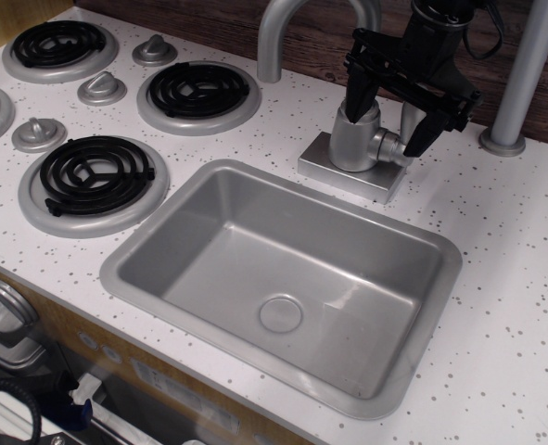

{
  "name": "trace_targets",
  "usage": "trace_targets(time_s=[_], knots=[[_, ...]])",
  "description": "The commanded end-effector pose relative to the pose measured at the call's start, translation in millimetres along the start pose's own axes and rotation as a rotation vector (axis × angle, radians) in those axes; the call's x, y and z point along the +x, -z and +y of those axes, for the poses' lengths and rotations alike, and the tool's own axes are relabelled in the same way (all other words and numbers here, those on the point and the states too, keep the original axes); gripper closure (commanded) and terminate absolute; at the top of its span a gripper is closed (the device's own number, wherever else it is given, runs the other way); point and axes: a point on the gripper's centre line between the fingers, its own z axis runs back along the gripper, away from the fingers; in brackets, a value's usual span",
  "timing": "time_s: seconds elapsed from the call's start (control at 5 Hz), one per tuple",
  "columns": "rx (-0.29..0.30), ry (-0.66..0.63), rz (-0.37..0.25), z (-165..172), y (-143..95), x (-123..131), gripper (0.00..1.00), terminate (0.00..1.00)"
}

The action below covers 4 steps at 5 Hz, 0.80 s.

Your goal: Lever vertical to front

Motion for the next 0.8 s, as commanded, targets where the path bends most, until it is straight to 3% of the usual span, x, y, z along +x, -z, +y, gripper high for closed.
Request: trace_targets(time_s=[0.0,0.2,0.6], knots=[[0.000,0.000,0.000,0.0,0.0,0.0,0.00,0.00],[0.009,0.034,-0.080,1.0,-8.1,12.7,0.00,0.00],[0.028,0.081,-0.172,1.9,-14.5,31.9,0.00,0.00]])
